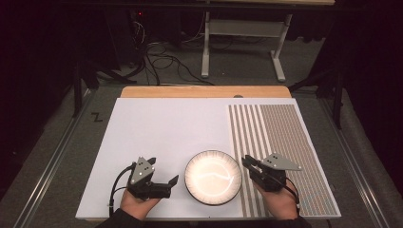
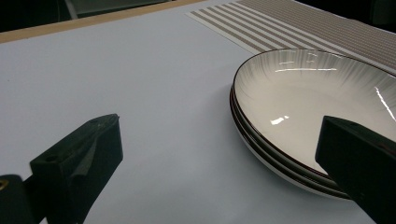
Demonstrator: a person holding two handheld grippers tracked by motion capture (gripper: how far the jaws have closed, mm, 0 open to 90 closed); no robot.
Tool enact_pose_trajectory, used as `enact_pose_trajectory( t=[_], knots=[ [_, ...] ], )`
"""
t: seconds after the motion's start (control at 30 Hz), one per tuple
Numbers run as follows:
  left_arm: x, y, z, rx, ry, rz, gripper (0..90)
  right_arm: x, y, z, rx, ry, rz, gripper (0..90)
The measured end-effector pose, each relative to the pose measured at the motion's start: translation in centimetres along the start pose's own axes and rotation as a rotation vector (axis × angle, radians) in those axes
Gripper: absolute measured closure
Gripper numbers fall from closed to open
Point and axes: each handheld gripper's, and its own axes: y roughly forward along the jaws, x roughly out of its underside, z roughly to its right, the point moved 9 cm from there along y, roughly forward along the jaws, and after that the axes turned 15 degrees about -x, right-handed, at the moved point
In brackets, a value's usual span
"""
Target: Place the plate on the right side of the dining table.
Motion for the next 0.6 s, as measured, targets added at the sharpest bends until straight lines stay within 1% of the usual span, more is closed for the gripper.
enact_pose_trajectory(
  t=[0.07,0.2,0.23,0.27,0.33,0.4,0.43,0.53,0.6],
  knots=[
    [0.0,0.0,0.1,0.003,0.006,-0.003,1.7,0.7,-0.1,0.1,-0.006,-0.004,-0.014,84.9],
    [0.0,0.0,0.4,0.006,0.012,-0.001,1.7,1.1,-0.4,0.1,0.002,-0.002,-0.021,86.7],
    [0.0,0.1,0.5,0.006,0.012,-0.001,1.7,1.2,-0.4,0.1,0.003,-0.012,-0.025,88.6],
    [0.0,0.1,0.6,0.007,0.012,-0.001,1.7,1.3,-0.4,0.0,0.002,-0.008,-0.030,90.0],
    [0.0,0.1,0.7,0.009,0.014,-0.002,1.7,1.6,-0.4,-0.2,0.003,-0.023,-0.050,90.0],
    [0.0,0.1,0.7,0.011,0.014,-0.001,1.7,1.7,-0.3,-0.3,-0.003,-0.015,-0.056,90.0],
    [0.0,0.1,0.8,0.011,0.014,-0.001,1.7,2.0,-0.2,-0.2,-0.018,0.003,-0.065,90.0],
    [0.1,0.2,0.7,0.012,0.009,-0.002,1.7,2.2,-0.2,0.0,-0.011,0.005,-0.075,90.0],
    [0.1,0.2,0.7,0.012,0.007,-0.006,1.7,2.5,-0.1,0.1,-0.021,0.010,-0.086,90.0]
  ],
)
